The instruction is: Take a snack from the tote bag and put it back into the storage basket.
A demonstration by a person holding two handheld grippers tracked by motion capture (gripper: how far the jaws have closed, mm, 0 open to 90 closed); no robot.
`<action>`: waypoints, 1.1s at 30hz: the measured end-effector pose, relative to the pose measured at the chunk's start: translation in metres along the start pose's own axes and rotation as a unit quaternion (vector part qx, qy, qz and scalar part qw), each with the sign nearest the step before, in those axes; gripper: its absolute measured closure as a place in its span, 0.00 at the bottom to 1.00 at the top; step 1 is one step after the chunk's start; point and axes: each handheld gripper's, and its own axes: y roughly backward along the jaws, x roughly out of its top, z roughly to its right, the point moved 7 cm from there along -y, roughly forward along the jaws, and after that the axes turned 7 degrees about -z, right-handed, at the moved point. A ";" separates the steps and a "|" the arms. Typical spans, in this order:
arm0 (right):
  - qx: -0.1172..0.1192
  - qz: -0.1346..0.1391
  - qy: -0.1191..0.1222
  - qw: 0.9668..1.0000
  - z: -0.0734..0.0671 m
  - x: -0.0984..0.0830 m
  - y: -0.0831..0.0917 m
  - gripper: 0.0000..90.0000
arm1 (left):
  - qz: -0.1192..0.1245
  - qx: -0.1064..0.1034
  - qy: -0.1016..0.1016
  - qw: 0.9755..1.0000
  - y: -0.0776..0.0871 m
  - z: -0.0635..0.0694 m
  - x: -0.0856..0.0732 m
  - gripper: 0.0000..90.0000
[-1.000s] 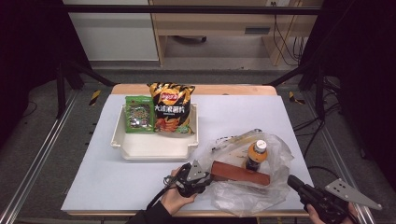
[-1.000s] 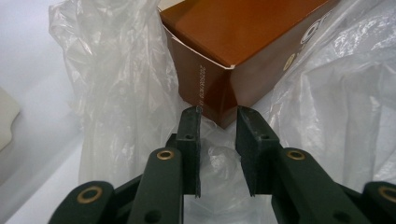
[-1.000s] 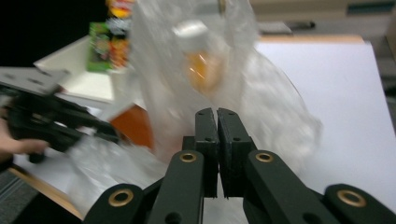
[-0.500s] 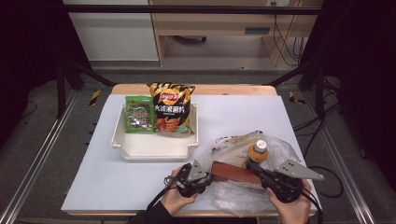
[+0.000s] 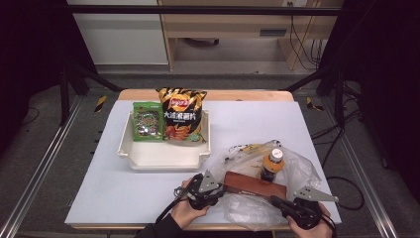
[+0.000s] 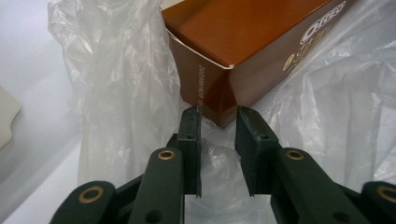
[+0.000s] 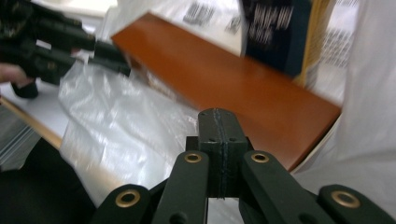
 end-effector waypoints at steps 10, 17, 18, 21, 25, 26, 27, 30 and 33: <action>-0.053 -0.050 -0.012 0.997 0.026 -0.016 -0.005 1.00 | -0.003 -0.003 -0.005 1.000 0.000 0.001 -0.001 0.80; -0.090 -0.041 -0.011 0.995 0.043 -0.018 -0.006 1.00 | -0.003 -0.007 -0.008 1.000 -0.001 0.003 -0.001 0.79; -0.093 -0.044 -0.009 0.995 0.045 -0.019 -0.008 1.00 | -0.003 -0.006 -0.009 1.000 -0.001 0.003 -0.001 0.78; -0.096 -0.047 -0.007 0.994 0.047 -0.020 -0.010 1.00 | -0.002 -0.005 -0.009 1.000 0.000 0.003 0.000 0.75; -0.094 -0.034 0.002 0.995 0.044 -0.016 -0.005 0.99 | 0.012 -0.006 -0.008 1.000 0.007 0.003 0.006 0.68; -0.093 -0.025 0.008 0.995 0.042 -0.013 -0.002 0.99 | 0.019 -0.006 -0.009 1.000 0.010 0.003 0.009 0.66; -0.093 -0.014 0.012 0.995 0.041 -0.009 0.002 0.99 | 0.025 -0.006 -0.008 1.000 0.013 0.003 0.012 0.63; -0.099 0.009 0.021 0.995 0.039 -0.002 0.012 0.99 | 0.042 -0.001 -0.015 0.999 0.021 0.002 0.022 0.53; -0.104 0.023 0.026 0.994 0.042 0.002 0.016 0.98 | 0.048 -0.004 -0.023 0.999 0.025 0.000 0.033 0.46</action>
